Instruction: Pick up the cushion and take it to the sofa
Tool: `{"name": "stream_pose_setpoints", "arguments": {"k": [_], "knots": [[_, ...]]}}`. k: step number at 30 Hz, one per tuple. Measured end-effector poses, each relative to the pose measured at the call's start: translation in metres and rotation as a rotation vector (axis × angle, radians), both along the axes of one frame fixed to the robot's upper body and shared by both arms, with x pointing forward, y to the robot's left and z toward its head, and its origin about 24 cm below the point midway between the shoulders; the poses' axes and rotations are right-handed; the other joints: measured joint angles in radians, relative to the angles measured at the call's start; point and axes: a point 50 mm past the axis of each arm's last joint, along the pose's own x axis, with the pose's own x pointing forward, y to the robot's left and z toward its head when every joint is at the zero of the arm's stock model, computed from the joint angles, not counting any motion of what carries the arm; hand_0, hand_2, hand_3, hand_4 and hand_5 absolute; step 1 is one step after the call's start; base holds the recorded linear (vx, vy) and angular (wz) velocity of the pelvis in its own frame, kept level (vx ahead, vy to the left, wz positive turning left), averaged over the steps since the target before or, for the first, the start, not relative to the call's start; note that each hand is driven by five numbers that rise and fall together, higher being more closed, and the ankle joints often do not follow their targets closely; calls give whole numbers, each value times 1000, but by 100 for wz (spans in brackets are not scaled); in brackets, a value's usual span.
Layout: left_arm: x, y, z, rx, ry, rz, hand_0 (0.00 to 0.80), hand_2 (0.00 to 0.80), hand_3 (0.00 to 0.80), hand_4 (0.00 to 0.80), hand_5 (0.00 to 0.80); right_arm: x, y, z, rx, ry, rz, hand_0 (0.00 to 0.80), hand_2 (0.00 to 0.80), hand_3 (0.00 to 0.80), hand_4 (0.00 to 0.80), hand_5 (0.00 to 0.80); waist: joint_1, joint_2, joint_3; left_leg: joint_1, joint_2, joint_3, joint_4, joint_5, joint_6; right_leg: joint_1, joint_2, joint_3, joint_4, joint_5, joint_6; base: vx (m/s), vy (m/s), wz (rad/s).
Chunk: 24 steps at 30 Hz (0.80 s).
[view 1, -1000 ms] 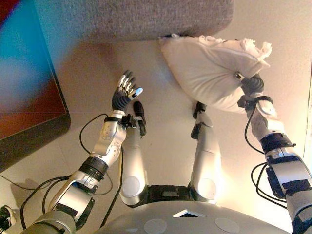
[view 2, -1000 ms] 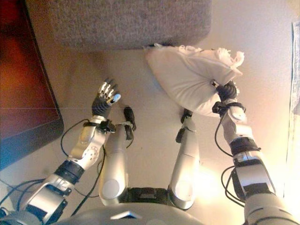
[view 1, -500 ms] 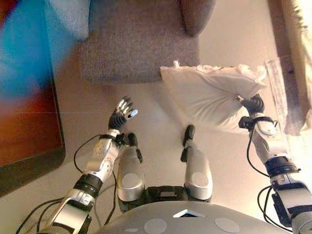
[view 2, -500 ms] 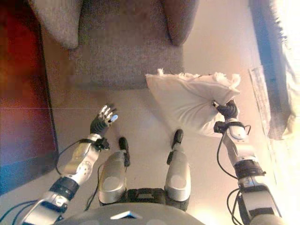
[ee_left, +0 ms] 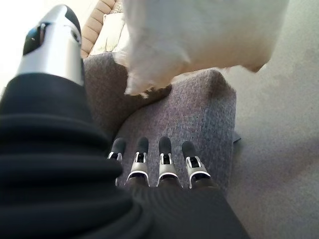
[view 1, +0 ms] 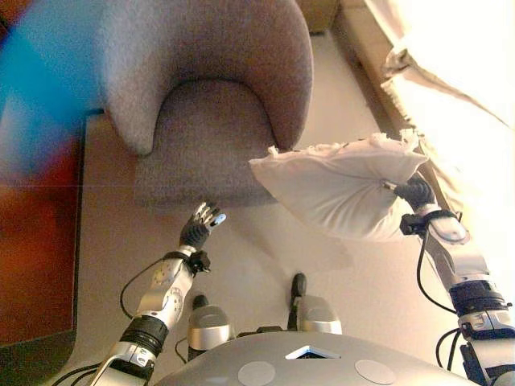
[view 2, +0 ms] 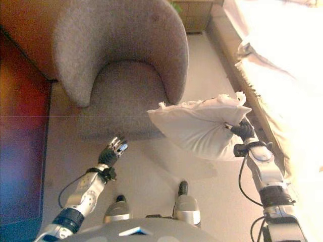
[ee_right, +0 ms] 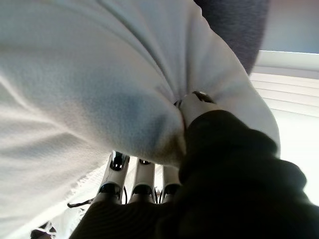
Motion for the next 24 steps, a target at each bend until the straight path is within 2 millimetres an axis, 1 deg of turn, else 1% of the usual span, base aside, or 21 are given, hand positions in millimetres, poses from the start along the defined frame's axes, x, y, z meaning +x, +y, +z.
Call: {"name": "stream_pose_setpoints", "arguments": {"k": [2, 5, 8, 11, 15, 17, 19, 21, 23, 24], "knots": [[-2, -3, -2, -13, 6, -1, 0, 0, 0, 0, 0, -2, 0, -3, 5, 20, 9, 800, 800, 800, 800, 800, 0, 4, -11, 9, 1, 1, -6, 0, 1, 6, 4, 13, 0, -5, 4, 94, -51, -7], [-7, -9, -5, -40, 20, -5, 0, 0, 0, 0, 0, -7, 2, -5, 12, 47, 32, 800, 800, 800, 800, 800, -6, 15, -37, 12, 3, 0, -15, 3, 4, 8, 8, 15, -7, -6, 3, 58, -55, 0], [-12, -14, -9, -61, 37, -12, 0, 0, 0, 0, 0, -7, 2, -3, 9, 55, 51, 800, 800, 800, 800, 800, -21, 26, -47, 15, 4, 0, -19, 12, 2, 11, 10, 15, -14, -2, 1, 23, -58, 0], [-13, -14, -11, -65, 47, -19, 0, 0, 0, 0, 0, -8, -2, -1, -11, 62, 57, 800, 800, 800, 800, 800, -23, 30, -49, 23, 6, 1, -19, 15, -2, 11, 14, 16, -14, 0, -2, 5, -40, -2], [-15, -13, -14, -60, 63, -13, 0, 0, 0, 0, 0, -8, -3, -1, -13, 66, 59, 800, 800, 800, 800, 800, -25, 32, -50, 27, 10, 2, -21, 15, -1, 11, 19, 21, -14, -1, -2, 26, 12, -4], [-16, -13, -14, -58, 68, -9, 0, 0, 0, 0, 0, -8, -3, 0, -14, 72, 64, 800, 800, 800, 800, 800, -23, 35, -52, 27, 9, -3, -25, 14, 1, 11, 22, 37, -16, -2, -1, 8, 54, -6], [-18, -12, -15, -58, 72, -5, 0, 0, 0, 0, 0, -9, -4, 0, -18, 75, 64, 800, 800, 800, 800, 800, -21, 40, -55, 26, 5, -9, -28, 14, 0, 11, 21, 39, -17, -4, 2, -46, 122, -3], [-18, -13, -15, -57, 74, -6, 0, 0, 0, 0, 0, -9, -5, 0, -21, 74, 60, 800, 800, 800, 800, 800, -21, 46, -59, 26, -10, -84, -48, 13, 0, 6, 19, 42, -17, -2, 6, -55, 195, 0], [-18, -12, -15, -53, 74, -12, 0, 0, 0, 0, 0, -9, -5, 0, -18, 74, 57, 800, 800, 800, 800, 800, -22, 47, -59, 24, -27, -109, -51, 12, -2, 2, 4, 47, -11, -1, 12, -82, 203, 1], [-18, -11, -15, -50, 73, -15, 0, 0, 0, 0, 0, -9, -5, 0, -19, 73, 52, 800, 800, 800, 800, 800, -20, 46, -59, 24, -37, -110, -51, 12, -2, 1, -4, 57, -11, 1, 17, -123, 177, -1]]}}
